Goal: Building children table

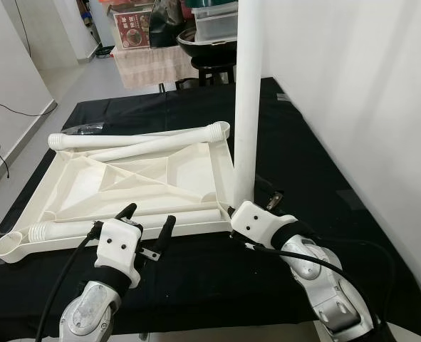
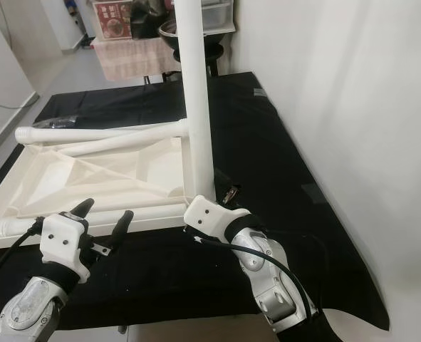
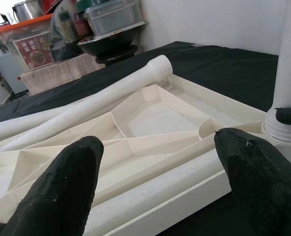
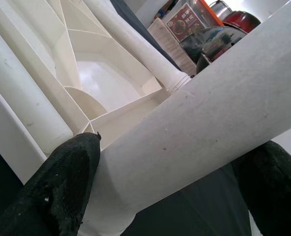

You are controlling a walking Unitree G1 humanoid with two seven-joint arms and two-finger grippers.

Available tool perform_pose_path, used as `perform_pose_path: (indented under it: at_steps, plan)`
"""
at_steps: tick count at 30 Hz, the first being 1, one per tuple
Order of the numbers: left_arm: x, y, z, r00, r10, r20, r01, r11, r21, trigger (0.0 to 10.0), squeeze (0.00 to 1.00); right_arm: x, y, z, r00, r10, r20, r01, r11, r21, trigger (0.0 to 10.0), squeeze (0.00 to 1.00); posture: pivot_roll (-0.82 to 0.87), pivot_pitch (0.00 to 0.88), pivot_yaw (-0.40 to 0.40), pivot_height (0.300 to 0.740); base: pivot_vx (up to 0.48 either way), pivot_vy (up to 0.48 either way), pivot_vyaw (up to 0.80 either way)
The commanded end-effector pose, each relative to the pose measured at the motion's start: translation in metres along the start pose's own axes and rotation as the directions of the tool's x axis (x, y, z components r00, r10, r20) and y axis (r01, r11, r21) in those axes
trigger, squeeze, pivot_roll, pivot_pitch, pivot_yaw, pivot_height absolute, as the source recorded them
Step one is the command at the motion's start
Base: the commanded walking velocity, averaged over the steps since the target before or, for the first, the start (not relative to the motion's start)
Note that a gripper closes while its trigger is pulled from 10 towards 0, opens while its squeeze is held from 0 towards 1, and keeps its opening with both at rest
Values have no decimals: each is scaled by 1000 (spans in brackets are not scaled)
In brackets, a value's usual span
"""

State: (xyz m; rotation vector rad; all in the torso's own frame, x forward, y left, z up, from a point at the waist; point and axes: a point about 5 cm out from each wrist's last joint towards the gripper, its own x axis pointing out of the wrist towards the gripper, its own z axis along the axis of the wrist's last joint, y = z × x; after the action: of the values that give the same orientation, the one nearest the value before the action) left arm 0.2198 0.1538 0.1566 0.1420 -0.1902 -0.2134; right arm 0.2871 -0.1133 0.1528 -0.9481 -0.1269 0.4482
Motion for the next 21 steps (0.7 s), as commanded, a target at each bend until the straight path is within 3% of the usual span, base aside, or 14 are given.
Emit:
perform_pose_path:
  at_steps: [1,7,8,10,21]
  plan:
    - [-1,0,-1,1000,-11,-4,11,1000,18,10000,0,1,23,1,992,127,-3,-127,992,4,10000,431,-108,51,57,740,0,0,0]
    - [-1,-1,-2,1000,-21,-8,21,1000,17,10000,0,2,26,-1,988,153,1,-153,987,44,10000,427,-109,49,60,740,0,0,0]
    - [-2,-2,-2,1000,-29,-11,29,999,17,10000,0,3,29,-2,982,187,20,-188,977,98,10000,267,-109,49,64,740,0,0,0]
    - [-2,-2,-2,999,-32,-12,32,999,18,10000,0,3,29,-2,981,192,26,-194,976,103,10000,235,-110,49,65,740,0,0,0]
    - [-2,-2,-1,999,-38,-12,39,999,22,10000,0,3,29,0,981,192,30,-194,976,100,10000,180,-109,61,64,740,0,0,0]
